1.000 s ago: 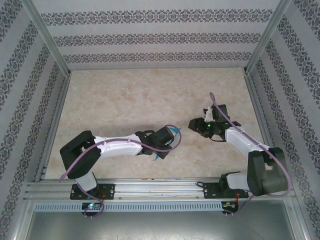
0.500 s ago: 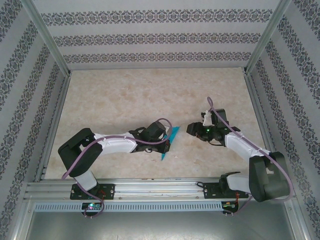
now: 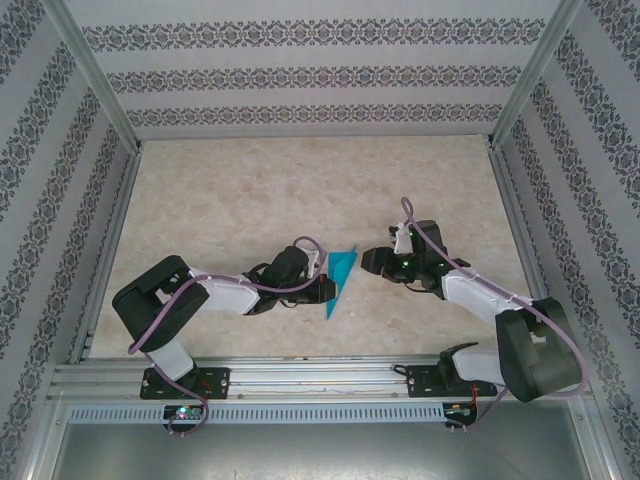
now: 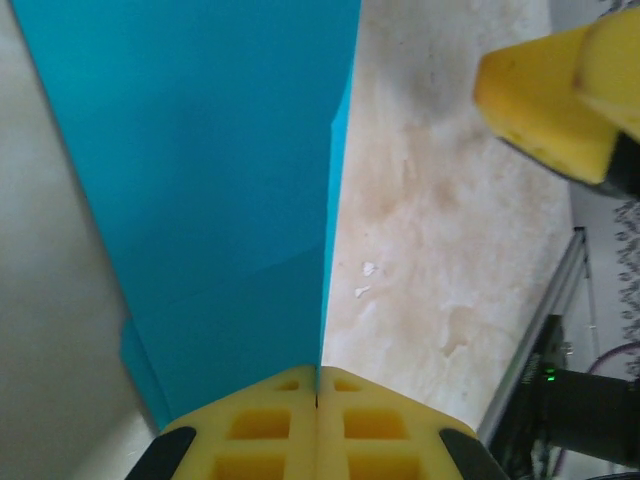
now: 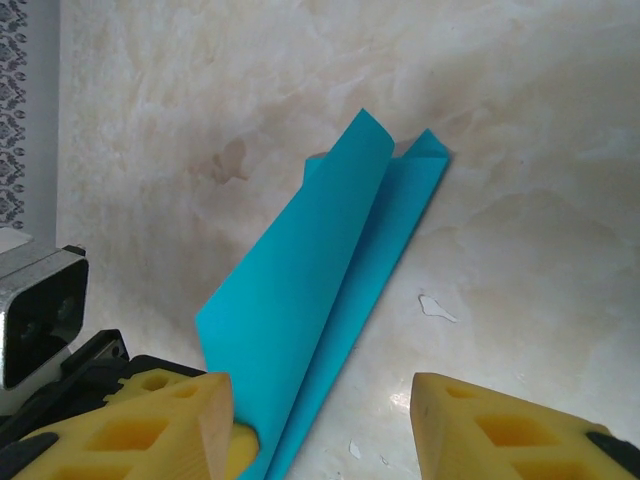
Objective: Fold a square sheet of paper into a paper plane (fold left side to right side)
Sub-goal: Fold the wing for the fifth time at the center of the table.
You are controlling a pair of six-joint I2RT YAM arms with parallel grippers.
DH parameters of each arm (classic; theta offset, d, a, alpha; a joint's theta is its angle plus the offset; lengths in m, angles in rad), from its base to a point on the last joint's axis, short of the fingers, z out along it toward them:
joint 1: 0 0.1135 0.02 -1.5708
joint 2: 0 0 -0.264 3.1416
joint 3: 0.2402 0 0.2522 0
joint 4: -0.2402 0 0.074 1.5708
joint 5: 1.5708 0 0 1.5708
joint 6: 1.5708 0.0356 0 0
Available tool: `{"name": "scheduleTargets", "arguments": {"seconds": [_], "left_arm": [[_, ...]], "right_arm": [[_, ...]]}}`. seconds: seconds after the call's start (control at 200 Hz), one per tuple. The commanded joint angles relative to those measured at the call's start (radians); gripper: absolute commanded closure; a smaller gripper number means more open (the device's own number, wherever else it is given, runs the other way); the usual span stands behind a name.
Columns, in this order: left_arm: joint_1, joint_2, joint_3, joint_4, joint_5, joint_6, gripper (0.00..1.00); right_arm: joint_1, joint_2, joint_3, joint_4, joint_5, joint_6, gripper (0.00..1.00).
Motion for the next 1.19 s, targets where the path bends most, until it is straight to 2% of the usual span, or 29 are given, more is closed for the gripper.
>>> {"name": "scheduleTargets", "arguments": {"seconds": [0.0, 0.11, 0.939, 1.189], "left_arm": [[0.025, 0.029, -0.027, 0.203, 0.053, -0.096, 1.00], [0.037, 0.047, -0.050, 0.278, 0.064, -0.132, 1.00], [0.056, 0.206, -0.064, 0.514, 0.108, -0.267, 1.00], [0.059, 0.229, -0.065, 0.536, 0.111, -0.286, 1.00]], "right_arm": [[0.021, 0.014, -0.018, 0.077, -0.001, 0.030, 0.49], [0.036, 0.024, -0.022, 0.093, 0.013, 0.044, 0.49], [0.110, 0.120, -0.010, 0.184, 0.121, 0.136, 0.51], [0.121, 0.143, 0.002, 0.191, 0.146, 0.147, 0.52]]}}
